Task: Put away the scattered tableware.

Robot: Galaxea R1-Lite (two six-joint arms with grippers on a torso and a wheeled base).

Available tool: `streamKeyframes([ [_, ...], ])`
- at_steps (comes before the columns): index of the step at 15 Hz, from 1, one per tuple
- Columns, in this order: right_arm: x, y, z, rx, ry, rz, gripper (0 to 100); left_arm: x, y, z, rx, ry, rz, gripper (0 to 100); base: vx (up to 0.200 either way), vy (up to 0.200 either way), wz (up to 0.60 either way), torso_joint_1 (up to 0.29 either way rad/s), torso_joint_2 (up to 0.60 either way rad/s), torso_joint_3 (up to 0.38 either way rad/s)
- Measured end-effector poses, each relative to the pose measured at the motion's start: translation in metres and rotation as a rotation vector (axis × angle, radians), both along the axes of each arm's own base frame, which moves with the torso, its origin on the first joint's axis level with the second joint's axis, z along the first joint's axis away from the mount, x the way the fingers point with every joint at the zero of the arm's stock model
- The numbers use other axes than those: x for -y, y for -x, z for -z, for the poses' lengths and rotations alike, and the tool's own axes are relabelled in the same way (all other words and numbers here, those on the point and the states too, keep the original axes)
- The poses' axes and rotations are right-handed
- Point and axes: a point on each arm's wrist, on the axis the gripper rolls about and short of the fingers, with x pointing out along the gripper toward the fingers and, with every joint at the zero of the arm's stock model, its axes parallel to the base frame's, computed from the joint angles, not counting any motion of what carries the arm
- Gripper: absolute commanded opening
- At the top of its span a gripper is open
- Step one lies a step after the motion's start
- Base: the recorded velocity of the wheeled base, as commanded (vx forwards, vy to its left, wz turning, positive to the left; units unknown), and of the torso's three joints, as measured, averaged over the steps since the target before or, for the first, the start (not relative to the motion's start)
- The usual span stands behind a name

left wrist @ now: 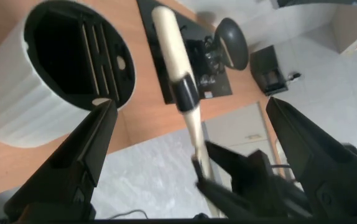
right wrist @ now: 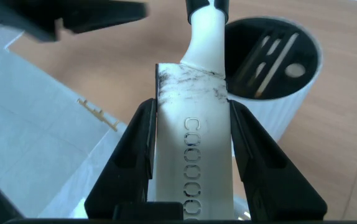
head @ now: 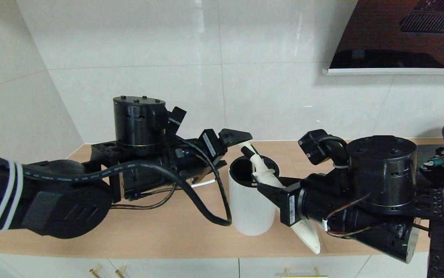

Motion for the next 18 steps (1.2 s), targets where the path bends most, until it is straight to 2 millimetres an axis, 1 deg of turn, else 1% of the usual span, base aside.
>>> streamKeyframes([
  [4,-0.005,0.004,0.002,-0.012,-0.006,-0.016,0,0.007,0.0,0.005,-0.028,0.008,0.009,100,0.0,0.0,0.0,0.0,0.0,0.0],
  [8,-0.011,0.003,0.004,-0.008,-0.035,-0.025,0,0.012,-0.002,0.004,-0.031,0.042,0.009,100,0.0,0.0,0.0,0.0,0.0,0.0],
  [12,-0.015,0.002,0.009,-0.011,-0.031,-0.029,0,0.015,-0.005,0.008,-0.035,0.048,0.008,100,0.0,0.0,0.0,0.0,0.0,0.0],
  [18,-0.017,0.002,0.009,-0.008,-0.043,-0.031,0,0.017,-0.005,0.011,-0.043,0.043,0.014,100,0.0,0.0,0.0,0.0,0.0,0.0],
])
